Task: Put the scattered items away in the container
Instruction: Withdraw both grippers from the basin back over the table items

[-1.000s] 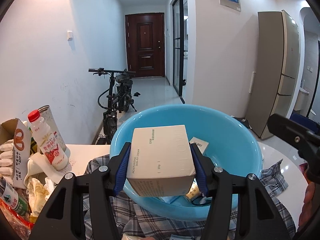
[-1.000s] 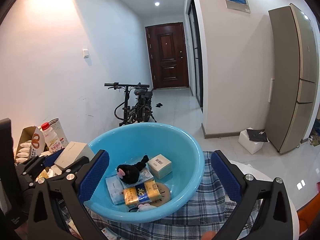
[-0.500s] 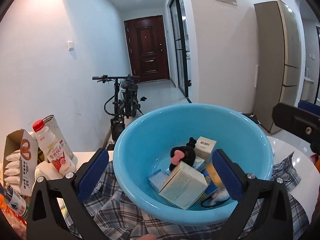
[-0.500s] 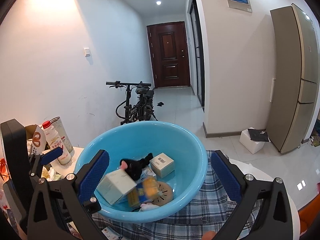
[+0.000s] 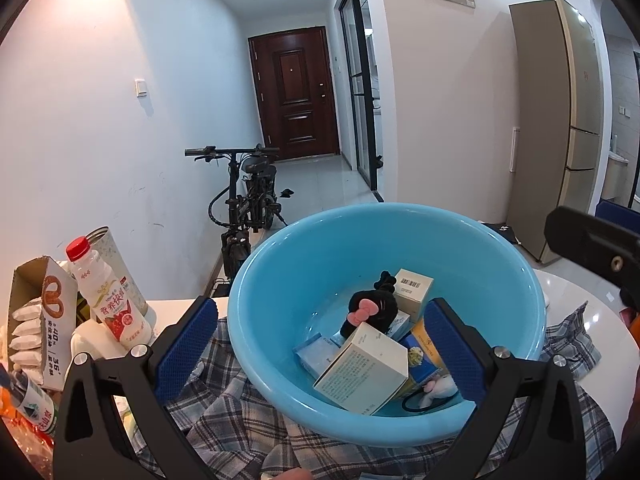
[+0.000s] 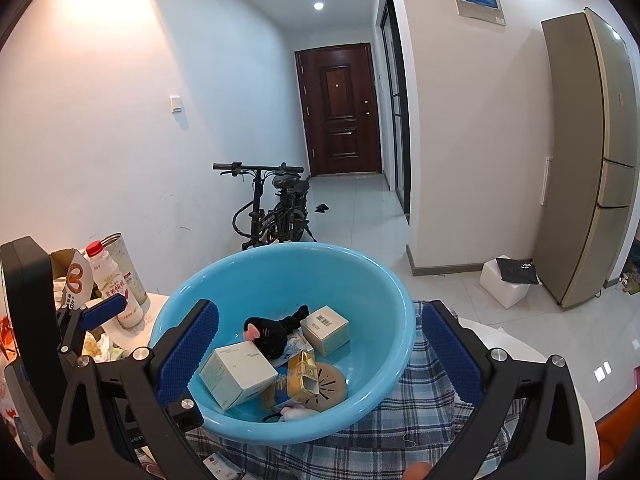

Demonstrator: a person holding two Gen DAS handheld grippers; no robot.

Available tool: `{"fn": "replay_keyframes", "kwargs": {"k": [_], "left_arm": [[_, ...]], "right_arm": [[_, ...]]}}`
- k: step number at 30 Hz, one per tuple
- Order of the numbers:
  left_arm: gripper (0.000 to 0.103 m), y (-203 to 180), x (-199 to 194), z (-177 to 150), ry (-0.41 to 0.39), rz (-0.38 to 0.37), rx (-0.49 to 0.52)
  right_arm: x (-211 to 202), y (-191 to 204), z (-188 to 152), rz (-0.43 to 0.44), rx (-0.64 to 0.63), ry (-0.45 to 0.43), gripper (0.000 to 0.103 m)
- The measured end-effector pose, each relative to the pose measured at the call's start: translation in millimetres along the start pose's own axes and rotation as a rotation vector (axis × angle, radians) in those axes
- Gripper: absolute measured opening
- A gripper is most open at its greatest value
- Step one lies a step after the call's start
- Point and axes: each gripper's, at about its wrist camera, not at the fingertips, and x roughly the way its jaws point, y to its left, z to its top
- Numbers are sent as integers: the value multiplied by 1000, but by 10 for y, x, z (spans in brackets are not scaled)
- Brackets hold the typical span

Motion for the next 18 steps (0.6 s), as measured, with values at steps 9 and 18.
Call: {"fn": "replay_keyframes", "kwargs": {"k": [9,18], "left_arm": [[103,14,-93,36,-13,-5,-7],[103,122,-552,193,-86,-53,-58]], "right_arm": [[28,44,9,82,13,14,103],[-531,148,97,95,-11,-59,103]]}}
